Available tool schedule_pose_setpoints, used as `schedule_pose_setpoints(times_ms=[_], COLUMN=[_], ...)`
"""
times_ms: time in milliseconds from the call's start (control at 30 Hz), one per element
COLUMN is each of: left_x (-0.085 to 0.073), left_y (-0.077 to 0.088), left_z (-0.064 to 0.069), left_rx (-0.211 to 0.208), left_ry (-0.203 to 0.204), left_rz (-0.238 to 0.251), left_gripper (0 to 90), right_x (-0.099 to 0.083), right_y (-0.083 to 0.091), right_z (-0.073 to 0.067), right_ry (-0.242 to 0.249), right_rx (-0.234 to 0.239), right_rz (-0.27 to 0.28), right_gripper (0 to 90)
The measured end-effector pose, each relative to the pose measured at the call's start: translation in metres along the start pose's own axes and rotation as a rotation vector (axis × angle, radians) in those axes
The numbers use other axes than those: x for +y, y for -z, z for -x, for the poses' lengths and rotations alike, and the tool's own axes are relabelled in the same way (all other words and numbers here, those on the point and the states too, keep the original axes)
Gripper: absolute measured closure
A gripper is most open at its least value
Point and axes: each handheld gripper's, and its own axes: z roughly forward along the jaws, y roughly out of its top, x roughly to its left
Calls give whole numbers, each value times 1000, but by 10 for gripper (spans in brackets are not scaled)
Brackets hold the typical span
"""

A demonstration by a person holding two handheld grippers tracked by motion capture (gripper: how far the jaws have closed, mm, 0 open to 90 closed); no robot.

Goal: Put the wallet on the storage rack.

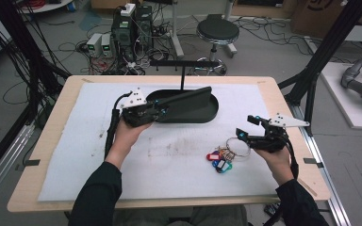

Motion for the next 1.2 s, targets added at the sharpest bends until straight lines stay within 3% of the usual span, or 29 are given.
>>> schedule_pose_setpoints(times_ms=[167, 300, 567, 700, 867, 1200], left_x=[-8, -10, -17, -27, -34, -45], left_y=[-11, -22, -46, -56, -64, -69], left_z=[-12, -19, -27, -31, -32, -39], left_rx=[39, 49, 58, 55, 57, 74], left_ry=[14, 14, 19, 53, 43, 49], left_rz=[-7, -31, -31, -23, -52, -62], left_gripper=[741, 741, 741, 740, 740, 739], right_x=[-1, -1, -1, -2, -3, -3], right_y=[0, 0, 0, 1, 3, 2], right_z=[1, 2, 3, 3, 4, 4], right_ry=[-7, -9, -9, -13, -14, -10], right_rx=[0, -4, -7, -6, -7, -8], right_rz=[-3, -3, -3, -1, 0, -8], right_gripper=[211, 212, 213, 213, 214, 213])
